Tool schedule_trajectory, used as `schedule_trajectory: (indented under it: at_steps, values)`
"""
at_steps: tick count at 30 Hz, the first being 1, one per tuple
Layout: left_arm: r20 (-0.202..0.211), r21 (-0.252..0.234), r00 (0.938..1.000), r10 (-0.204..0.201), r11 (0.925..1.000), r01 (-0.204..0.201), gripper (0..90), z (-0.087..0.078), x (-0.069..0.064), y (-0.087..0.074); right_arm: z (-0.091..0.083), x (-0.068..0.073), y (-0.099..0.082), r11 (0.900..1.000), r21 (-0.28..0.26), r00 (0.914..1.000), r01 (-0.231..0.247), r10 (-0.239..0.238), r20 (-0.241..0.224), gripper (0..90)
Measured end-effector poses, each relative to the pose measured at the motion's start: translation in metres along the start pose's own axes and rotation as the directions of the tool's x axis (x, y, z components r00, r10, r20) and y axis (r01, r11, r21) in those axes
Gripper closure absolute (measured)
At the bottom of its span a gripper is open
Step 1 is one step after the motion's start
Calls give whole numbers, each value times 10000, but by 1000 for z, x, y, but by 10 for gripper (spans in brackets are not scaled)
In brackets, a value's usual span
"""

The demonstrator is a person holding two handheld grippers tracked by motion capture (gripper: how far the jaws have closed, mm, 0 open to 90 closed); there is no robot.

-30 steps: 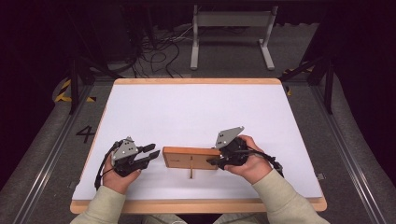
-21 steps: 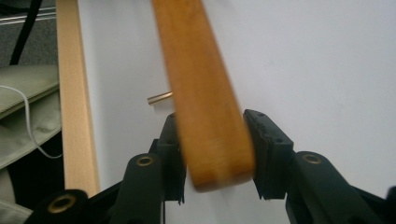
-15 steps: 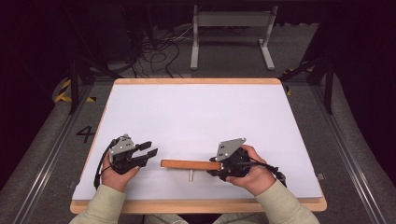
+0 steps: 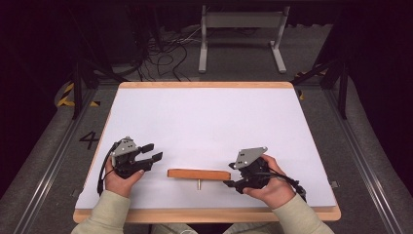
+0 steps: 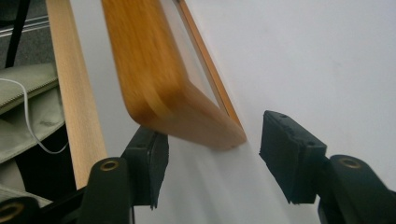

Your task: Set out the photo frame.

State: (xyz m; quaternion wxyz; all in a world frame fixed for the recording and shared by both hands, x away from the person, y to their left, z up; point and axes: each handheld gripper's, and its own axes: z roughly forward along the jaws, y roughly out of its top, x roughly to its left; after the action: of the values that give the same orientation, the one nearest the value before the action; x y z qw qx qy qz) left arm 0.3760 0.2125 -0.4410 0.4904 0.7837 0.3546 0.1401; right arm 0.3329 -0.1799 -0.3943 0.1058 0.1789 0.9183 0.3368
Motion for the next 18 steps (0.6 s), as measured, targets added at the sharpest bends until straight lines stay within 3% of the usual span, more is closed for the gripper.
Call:
schedule_trajectory:
  at_steps: [4, 18]
  values:
    - [-15, -6, 9998, -192, 9998, 192, 460, 0, 1, 1, -2, -5, -10, 9994, -119, 9995, -328, 328, -33, 492]
    - [17, 90, 9994, -336, 9994, 336, 458, -1, 2, -1, 11, -6, -21, 9985, 251, 9957, -494, 512, -774, 787]
